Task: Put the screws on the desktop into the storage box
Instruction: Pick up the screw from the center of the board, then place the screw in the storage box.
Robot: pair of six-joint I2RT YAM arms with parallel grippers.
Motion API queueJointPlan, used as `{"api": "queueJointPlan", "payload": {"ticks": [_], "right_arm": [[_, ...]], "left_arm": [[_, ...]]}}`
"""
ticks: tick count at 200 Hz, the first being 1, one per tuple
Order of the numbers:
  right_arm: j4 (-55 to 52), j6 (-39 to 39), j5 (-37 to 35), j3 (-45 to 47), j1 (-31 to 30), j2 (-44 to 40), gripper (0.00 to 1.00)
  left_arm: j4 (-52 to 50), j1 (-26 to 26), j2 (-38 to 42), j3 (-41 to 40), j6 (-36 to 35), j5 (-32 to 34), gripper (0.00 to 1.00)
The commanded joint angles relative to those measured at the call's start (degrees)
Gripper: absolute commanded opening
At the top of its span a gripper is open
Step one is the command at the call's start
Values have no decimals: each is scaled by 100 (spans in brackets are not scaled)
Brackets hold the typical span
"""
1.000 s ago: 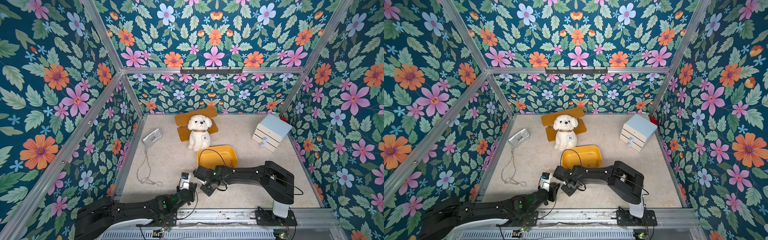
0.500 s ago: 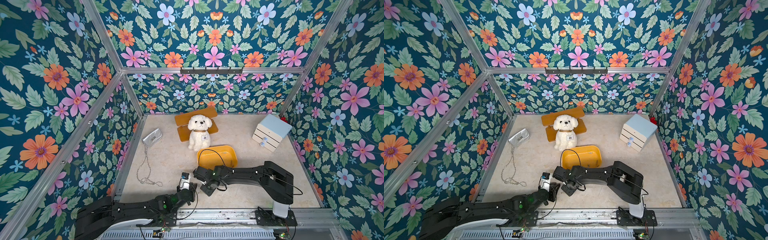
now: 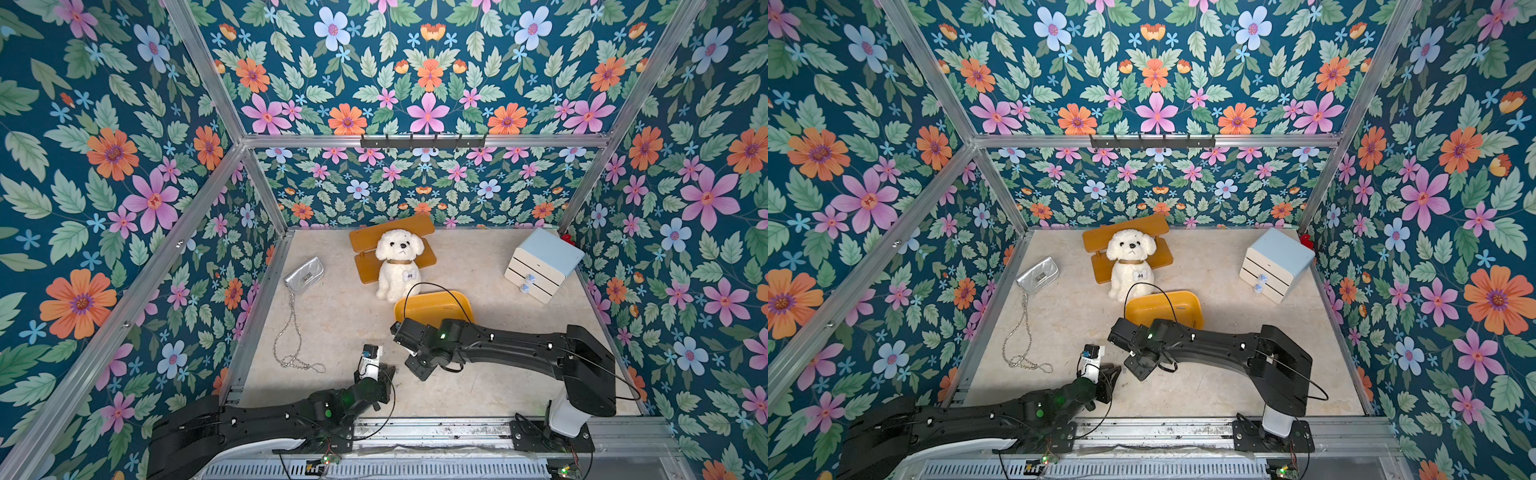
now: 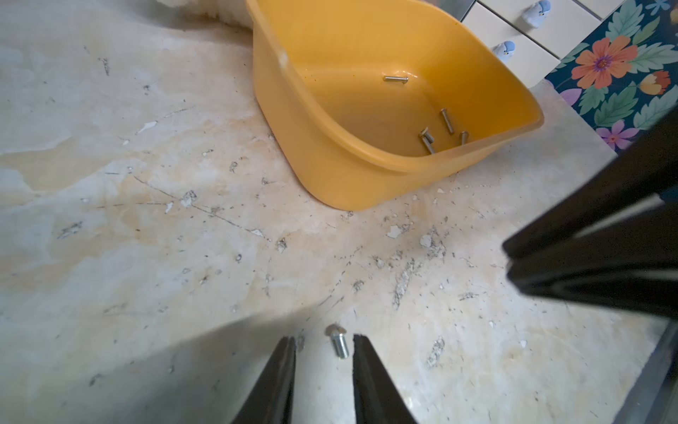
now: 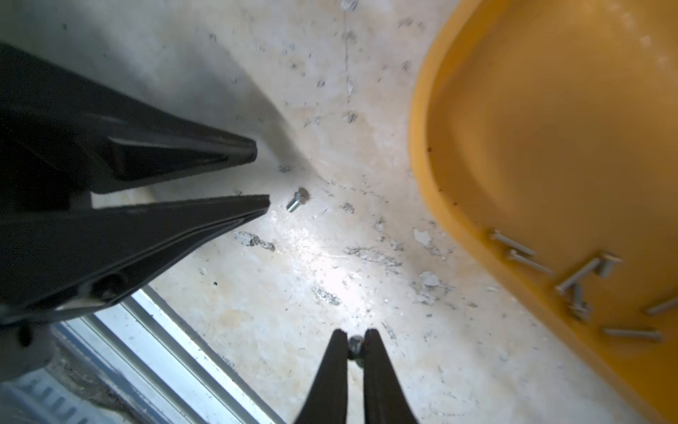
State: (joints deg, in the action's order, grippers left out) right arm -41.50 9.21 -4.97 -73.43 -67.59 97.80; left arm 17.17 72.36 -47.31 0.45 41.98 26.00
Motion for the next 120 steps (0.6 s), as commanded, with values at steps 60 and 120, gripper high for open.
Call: {"api": "queueJointPlan", "payload": {"ticks": [60,120], "right_arm": [[-163,-354,-74,-746,1397,377,14],[238,-427,150,-850,1629,1133,19]], "left_arm": [[472,-2,-322,87,-243,-181,33],[498,2,-111,-18,-269,-116,34]]}}
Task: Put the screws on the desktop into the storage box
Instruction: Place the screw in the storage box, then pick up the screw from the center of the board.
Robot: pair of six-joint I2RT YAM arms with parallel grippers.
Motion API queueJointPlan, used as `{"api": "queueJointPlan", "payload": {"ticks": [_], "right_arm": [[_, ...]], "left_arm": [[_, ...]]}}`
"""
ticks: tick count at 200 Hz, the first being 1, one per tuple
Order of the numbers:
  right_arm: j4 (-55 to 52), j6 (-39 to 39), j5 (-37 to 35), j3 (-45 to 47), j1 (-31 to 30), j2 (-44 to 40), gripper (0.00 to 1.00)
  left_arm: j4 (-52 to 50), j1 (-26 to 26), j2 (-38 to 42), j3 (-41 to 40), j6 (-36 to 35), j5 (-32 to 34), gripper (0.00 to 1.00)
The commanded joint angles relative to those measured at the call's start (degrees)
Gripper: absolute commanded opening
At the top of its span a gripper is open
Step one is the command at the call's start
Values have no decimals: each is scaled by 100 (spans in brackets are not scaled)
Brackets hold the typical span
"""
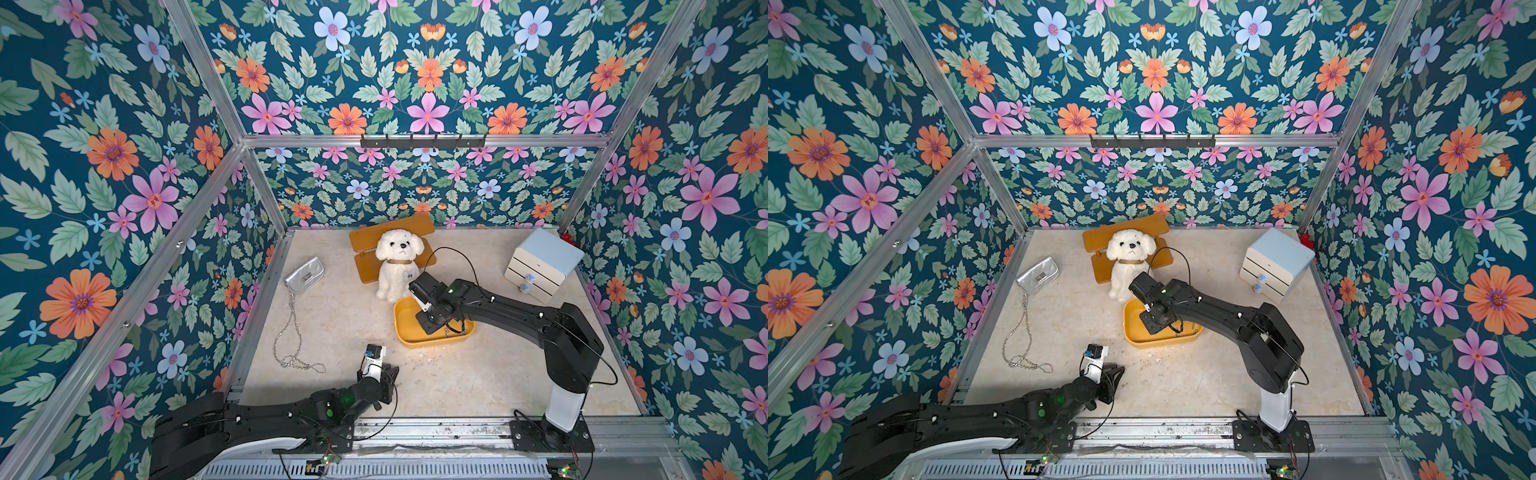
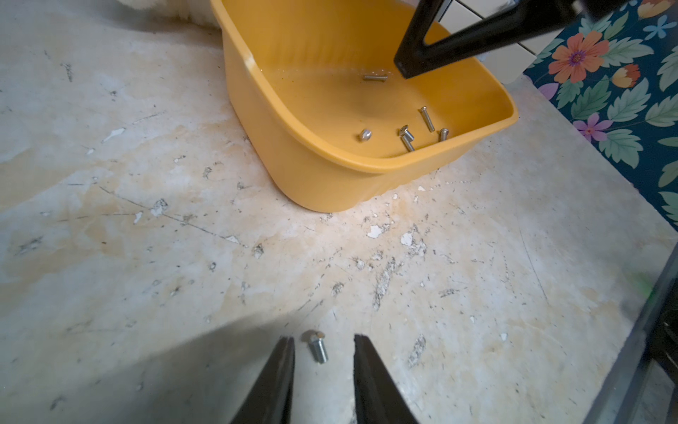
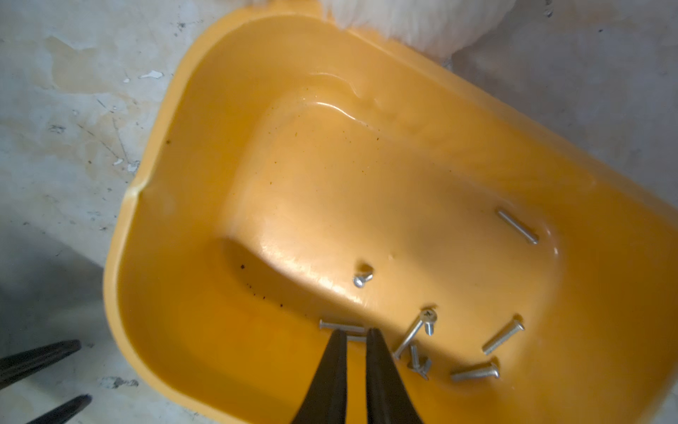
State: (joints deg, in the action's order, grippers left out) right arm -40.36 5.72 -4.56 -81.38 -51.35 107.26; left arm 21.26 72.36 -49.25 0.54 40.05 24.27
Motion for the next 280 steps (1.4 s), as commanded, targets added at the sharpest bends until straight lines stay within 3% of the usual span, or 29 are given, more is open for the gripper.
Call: {"api": "queueJointPlan", "payload": {"ticks": [1,31,65,130,195,230,248,280], "right_arm": [[129,-78,111,-58,4,197,19],[251,-104,109,-3,7,176,22],[309,67,122,312,-389,-709,23],[670,591,401,940,-1612,-1024,26],[1027,672,724,745,-1770,-181,33],[977,674,725,581,-1781,156,34],[852,651,685,455,-1800,378,34],[789,647,660,315,-1824,561,34]], "left_arm": [[89,0,87,-27,-81,63,34],[171,-2,144,57,-242,308,36],[750,-159,153,-43,-558,581,38],[1844,-1896,-57,28,-1129,-368,44],[2213,-4212,-243,225,-1234,-2100,45],[2399,-5147,-448,435,-1173,-2869,45],[2632,-5490,-587,459,-1046,-3237,45],[2572,-5651,-620,587,-1146,-3435,45]]}}
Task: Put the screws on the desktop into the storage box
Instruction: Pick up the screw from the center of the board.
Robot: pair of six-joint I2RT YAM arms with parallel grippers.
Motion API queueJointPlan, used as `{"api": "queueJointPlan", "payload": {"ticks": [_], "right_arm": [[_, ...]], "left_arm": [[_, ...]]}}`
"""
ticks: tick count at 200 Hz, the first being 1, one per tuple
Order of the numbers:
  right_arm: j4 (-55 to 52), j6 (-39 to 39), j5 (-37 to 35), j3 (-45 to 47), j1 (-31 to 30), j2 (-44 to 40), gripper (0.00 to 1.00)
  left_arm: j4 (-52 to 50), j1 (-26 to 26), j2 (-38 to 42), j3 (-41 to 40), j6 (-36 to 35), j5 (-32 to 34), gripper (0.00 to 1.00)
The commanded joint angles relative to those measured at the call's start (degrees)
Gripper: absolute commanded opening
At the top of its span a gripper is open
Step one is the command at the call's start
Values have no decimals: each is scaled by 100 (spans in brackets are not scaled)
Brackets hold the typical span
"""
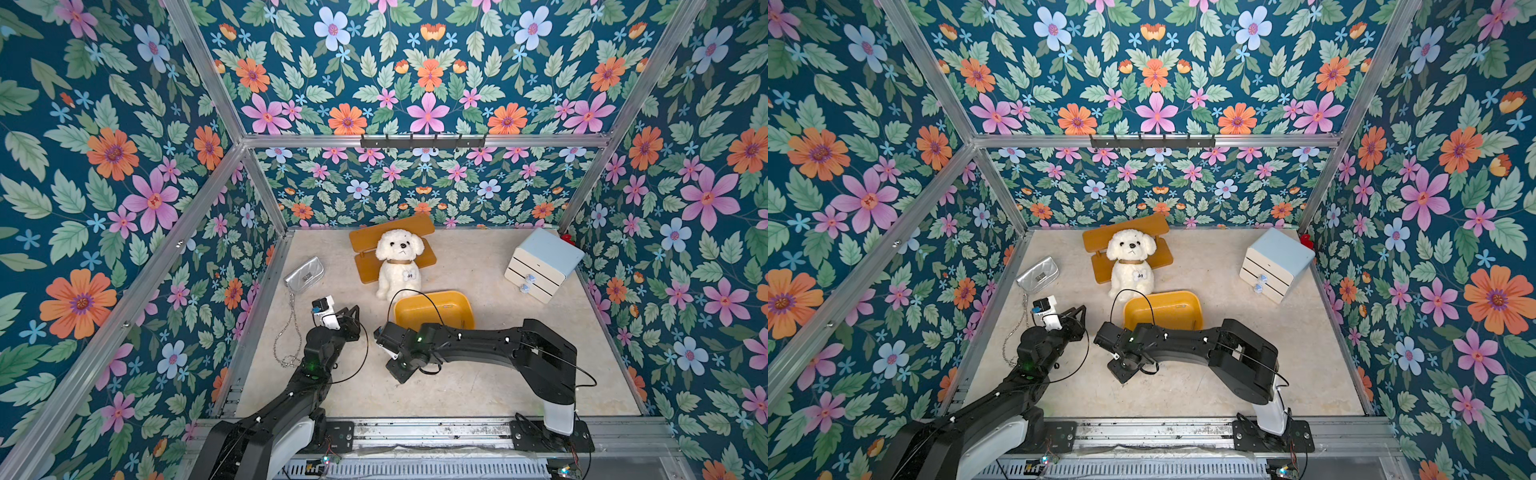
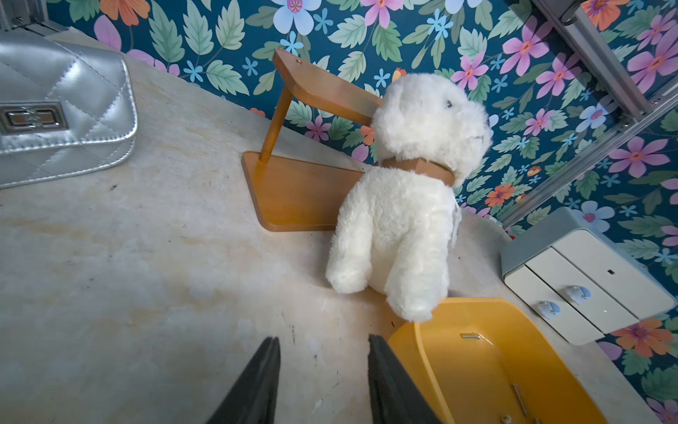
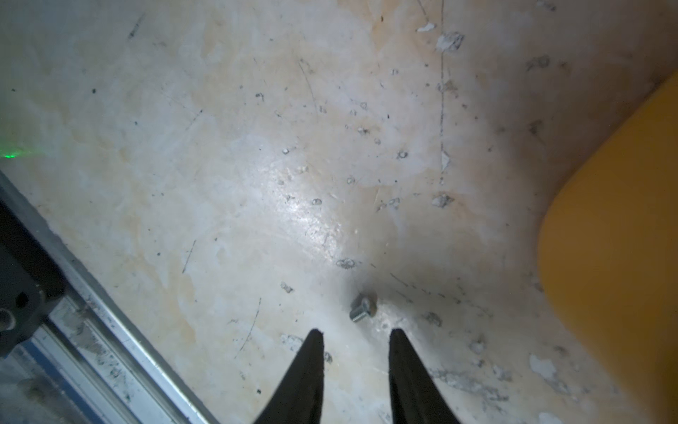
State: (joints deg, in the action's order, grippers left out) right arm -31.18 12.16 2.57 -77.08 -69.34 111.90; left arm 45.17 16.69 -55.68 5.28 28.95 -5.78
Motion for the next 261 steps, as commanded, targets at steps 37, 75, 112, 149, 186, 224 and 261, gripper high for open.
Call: {"api": "queueJointPlan", "payload": {"ticks": [37,75,112,149,186,224,261], "right_arm": [[-314,30,-213,-208,-48,273,34],[-373,22,-248,-249,-58,385,31],[-455,-4,-240,-342,-62,502,30],[-525,-33,-219,-373,-70,551,27],[-583,-74,-151,-423,-71,657,25],[-565,-84,-152,-473,-86,724,22],[-609,-83,-151,-540,-78,819,15]], "left_arm": [[-57,-129,370,114,-160,-395,46],[-40,-220,391,63,-105,-514,47],[42,-235,292,52,-93,-597,47],[150,-230,178,28,-65,-617,47],[169,-231,154,36,-64,-661,47],[168,-232,163,17,-67,-644,47],[187,-234,146,25,-66,-661,47]]}}
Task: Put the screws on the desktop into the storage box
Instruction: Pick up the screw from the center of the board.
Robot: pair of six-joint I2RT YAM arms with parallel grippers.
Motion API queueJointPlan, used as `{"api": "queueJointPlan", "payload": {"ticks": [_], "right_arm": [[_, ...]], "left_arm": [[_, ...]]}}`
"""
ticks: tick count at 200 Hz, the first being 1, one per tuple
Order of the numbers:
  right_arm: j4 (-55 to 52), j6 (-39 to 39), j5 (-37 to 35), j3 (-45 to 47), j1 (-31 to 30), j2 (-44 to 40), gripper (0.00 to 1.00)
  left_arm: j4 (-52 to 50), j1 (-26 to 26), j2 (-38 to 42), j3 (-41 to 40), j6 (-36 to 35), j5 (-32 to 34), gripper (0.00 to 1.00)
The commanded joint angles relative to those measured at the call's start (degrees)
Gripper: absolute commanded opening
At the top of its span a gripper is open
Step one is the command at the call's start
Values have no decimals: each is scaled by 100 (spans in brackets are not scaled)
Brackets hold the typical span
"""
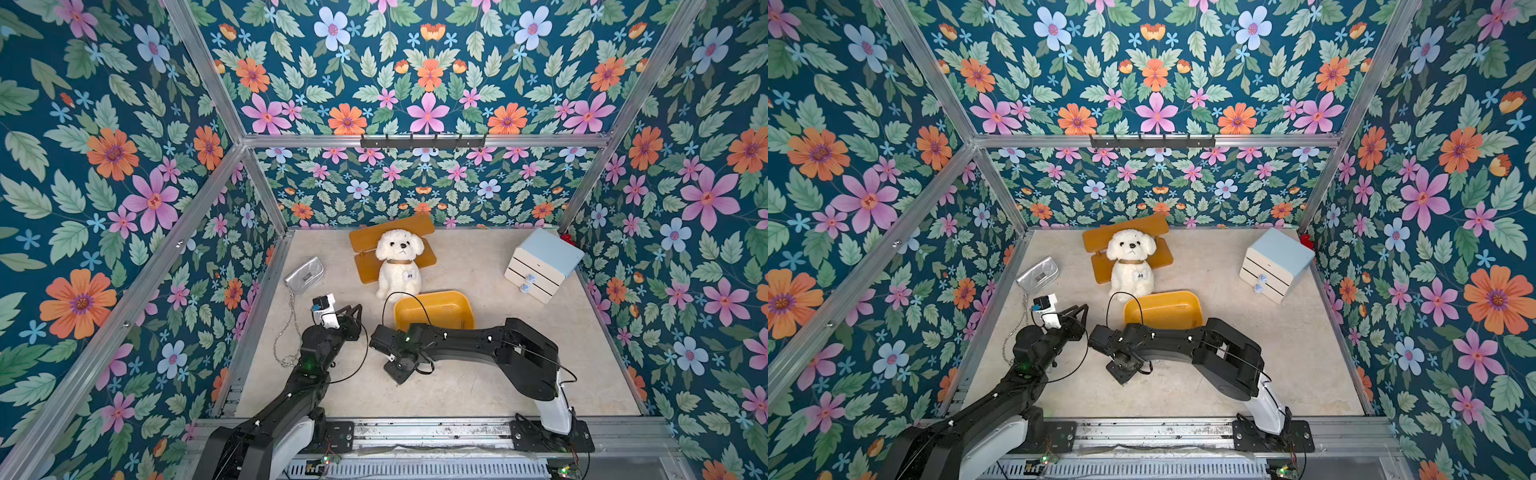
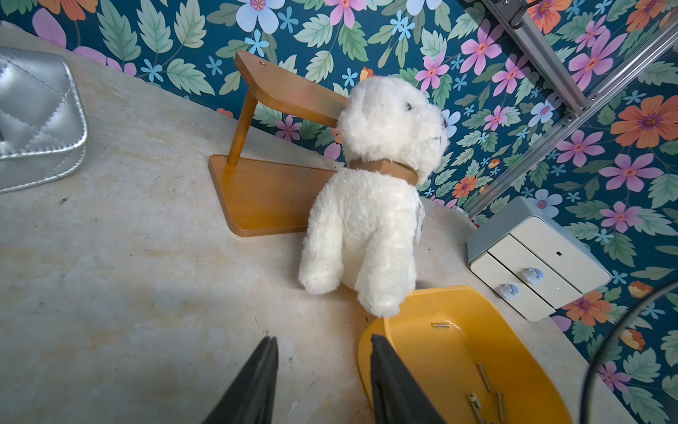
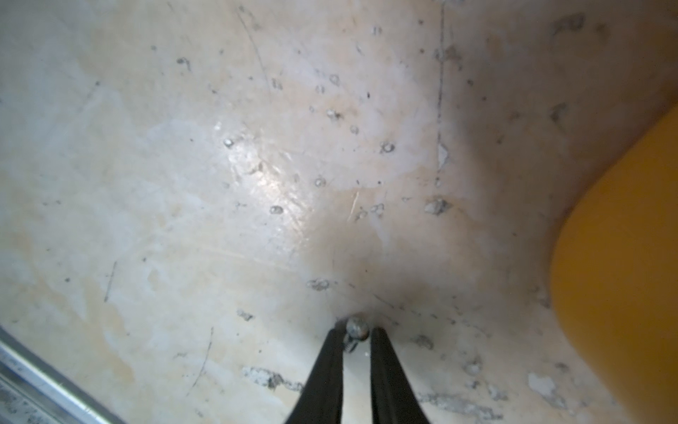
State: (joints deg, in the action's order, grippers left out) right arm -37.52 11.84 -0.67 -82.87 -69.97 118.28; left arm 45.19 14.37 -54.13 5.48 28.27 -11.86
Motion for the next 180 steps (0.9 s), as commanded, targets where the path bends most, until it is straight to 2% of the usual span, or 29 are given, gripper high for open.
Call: {"api": "queueJointPlan", "payload": {"ticks": [1,69,180], "right_arm": [[25,-50,172,41,-15,184,15],[104,18,93,238,-11,-47,8],[179,29,-83,682,136,-990,5]], "left_arm": [[184,-3,-9,6,2,-53,47],[252,-3,-112,-22,29,-165,46],[500,3,-566,-11,69,-641,45]]}}
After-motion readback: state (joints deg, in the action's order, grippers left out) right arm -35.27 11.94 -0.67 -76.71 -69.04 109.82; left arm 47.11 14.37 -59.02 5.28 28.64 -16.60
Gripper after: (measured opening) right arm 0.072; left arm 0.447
